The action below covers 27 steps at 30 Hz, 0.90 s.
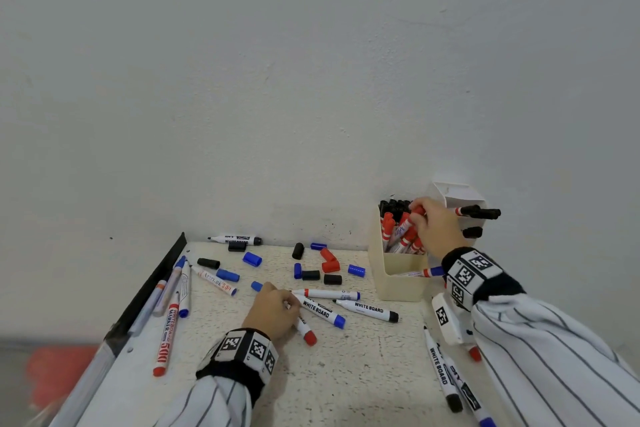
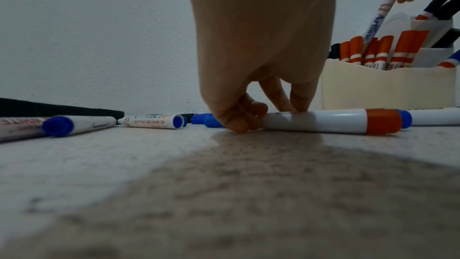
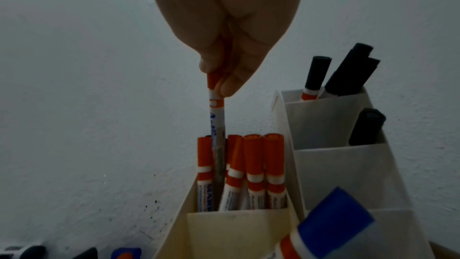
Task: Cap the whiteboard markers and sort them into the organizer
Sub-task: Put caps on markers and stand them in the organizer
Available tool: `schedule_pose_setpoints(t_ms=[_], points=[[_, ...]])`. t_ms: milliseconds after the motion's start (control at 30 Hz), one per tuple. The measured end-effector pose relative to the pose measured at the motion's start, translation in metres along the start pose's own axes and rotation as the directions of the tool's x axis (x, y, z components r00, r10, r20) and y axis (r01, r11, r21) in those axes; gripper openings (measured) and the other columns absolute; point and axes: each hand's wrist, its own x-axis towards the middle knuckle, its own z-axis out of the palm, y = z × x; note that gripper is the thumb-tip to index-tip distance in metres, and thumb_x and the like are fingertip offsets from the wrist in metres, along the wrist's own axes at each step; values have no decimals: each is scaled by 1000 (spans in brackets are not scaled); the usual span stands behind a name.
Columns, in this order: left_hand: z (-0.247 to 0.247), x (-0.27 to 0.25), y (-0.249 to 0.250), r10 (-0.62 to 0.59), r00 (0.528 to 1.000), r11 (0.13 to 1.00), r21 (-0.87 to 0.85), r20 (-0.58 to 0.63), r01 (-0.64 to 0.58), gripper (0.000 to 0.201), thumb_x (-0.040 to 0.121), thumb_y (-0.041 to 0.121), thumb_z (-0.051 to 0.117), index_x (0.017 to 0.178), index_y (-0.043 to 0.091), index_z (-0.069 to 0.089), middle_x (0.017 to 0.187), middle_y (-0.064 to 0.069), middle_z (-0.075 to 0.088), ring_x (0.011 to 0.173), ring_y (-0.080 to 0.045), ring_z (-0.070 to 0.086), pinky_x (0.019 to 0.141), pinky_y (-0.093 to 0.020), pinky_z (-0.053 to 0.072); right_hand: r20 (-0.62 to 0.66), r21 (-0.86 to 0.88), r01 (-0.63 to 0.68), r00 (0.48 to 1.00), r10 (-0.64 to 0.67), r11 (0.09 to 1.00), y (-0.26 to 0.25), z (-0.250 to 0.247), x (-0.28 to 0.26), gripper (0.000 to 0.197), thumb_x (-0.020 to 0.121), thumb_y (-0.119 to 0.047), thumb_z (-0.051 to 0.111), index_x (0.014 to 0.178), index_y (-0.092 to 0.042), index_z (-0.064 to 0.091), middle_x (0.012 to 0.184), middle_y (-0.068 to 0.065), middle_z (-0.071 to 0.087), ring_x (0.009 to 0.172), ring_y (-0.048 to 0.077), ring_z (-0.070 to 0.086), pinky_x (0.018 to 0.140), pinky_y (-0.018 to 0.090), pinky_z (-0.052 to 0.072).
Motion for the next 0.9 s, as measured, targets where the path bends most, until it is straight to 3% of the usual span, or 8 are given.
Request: schedule_pose_setpoints(t_ms=[100, 200, 300, 433, 567, 667, 800, 900], points=[[0, 0, -1, -9, 1000, 1000, -11, 4, 9, 23, 90, 26, 55, 110, 20, 63, 119, -1, 41, 98, -8, 41, 98, -23, 36, 25, 7, -25, 999, 24, 1000, -2, 7, 2, 21, 91, -2, 50, 112, -4, 54, 101, 10, 55, 82, 13, 47, 62, 11, 33], [-1, -1, -1, -62, 998, 998, 6, 17, 62, 23, 87, 40, 57, 105, 25, 60, 113, 0, 44, 90, -7, 46, 89, -22, 40, -34, 60, -43, 998, 45, 997, -5, 8, 3, 16, 88, -3, 55, 97, -14, 49, 87, 6, 57, 69, 15, 51, 53, 11, 33], [-2, -2, -1, -95, 995, 995, 8, 23, 95, 25, 81, 44, 63, 99, 27, 59, 110, 1, 45, 89, -6, 46, 85, -21, 41, -8, 0, -68, 998, 68, 998, -3, 13, 8, 7, 90, -9, 54, 94, -16, 52, 89, 10, 62, 72, 20, 55, 60, 22, 42], [-1, -1, 0, -94, 996, 995, -35, -5, 94, 19, 79, 33, 69, 92, 25, 58, 110, 1, 45, 93, -8, 44, 87, -21, 39, 51, -106, -48, 997, 54, 993, -8, 15, 12, 15, 93, -16, 51, 105, -10, 58, 92, 9, 62, 84, 24, 58, 79, 34, 50], [-2, -1, -1, -122, 991, 988, -106, -53, 116, 22, 75, 25, 74, 89, 23, 57, 106, 2, 46, 97, -10, 46, 90, -22, 40, 83, -85, -44, 995, 51, 995, -15, 13, 12, 9, 92, -10, 52, 99, -5, 52, 73, -3, 49, 69, 14, 49, 56, 18, 40], [-3, 0, 1, -111, 989, 983, -161, -103, 93, 22, 80, 17, 69, 95, 23, 54, 108, 2, 46, 100, -10, 45, 89, -21, 38, -26, 4, 1, 1000, -1, 1000, -21, 6, 12, 8, 94, -7, 45, 100, -7, 50, 76, -5, 45, 64, 4, 43, 54, 9, 34], [-7, 1, 6, -106, 980, 957, -284, -169, 55, 33, 88, 15, 59, 119, 20, 50, 117, -2, 51, 101, -9, 47, 88, -21, 40, -270, 130, 83, 962, -45, 988, -25, -4, 16, 18, 95, -9, 43, 111, -5, 49, 94, 0, 51, 85, 14, 48, 78, 23, 35], [-8, -1, 8, -111, 976, 936, -349, -186, 39, 45, 90, 10, 55, 132, 20, 44, 128, -5, 50, 108, -11, 47, 91, -23, 40, -168, 55, 102, 982, -91, 993, -21, -6, 18, 15, 95, -10, 43, 108, -6, 49, 94, 1, 52, 85, 15, 48, 77, 24, 35]])
